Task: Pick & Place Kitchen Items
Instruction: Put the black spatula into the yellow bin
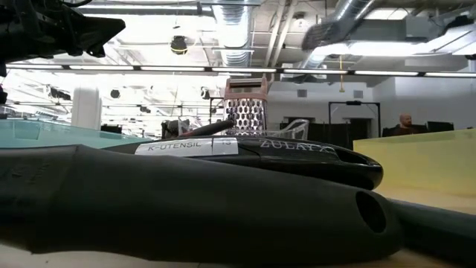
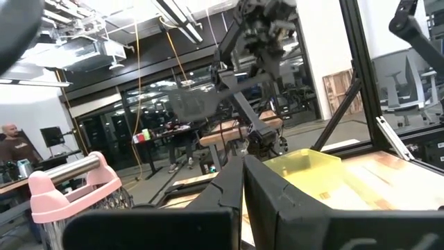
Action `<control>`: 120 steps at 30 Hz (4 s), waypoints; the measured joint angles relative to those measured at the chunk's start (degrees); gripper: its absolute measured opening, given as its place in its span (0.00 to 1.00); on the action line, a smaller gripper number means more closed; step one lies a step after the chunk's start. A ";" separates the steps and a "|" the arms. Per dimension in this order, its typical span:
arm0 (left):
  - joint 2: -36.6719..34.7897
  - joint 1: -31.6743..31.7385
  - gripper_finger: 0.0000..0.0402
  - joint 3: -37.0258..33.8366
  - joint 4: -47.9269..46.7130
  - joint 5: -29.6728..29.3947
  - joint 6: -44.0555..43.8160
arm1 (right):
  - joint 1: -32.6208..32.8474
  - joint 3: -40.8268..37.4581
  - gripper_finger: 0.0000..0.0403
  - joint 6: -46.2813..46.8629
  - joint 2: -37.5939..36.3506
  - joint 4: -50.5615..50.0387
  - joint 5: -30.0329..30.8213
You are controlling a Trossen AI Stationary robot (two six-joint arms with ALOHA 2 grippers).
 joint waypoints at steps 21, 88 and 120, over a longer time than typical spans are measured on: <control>0.15 0.00 0.00 0.00 0.11 -0.08 0.00 | 18.38 -11.51 0.02 27.67 0.80 -0.04 -26.66; 0.15 0.00 0.00 0.01 0.50 0.08 0.00 | 6.84 -44.43 0.04 13.84 -7.37 33.12 -31.96; 0.14 0.02 0.00 0.01 0.57 0.02 0.00 | -1.48 -27.03 0.42 -4.88 -6.97 47.90 -19.30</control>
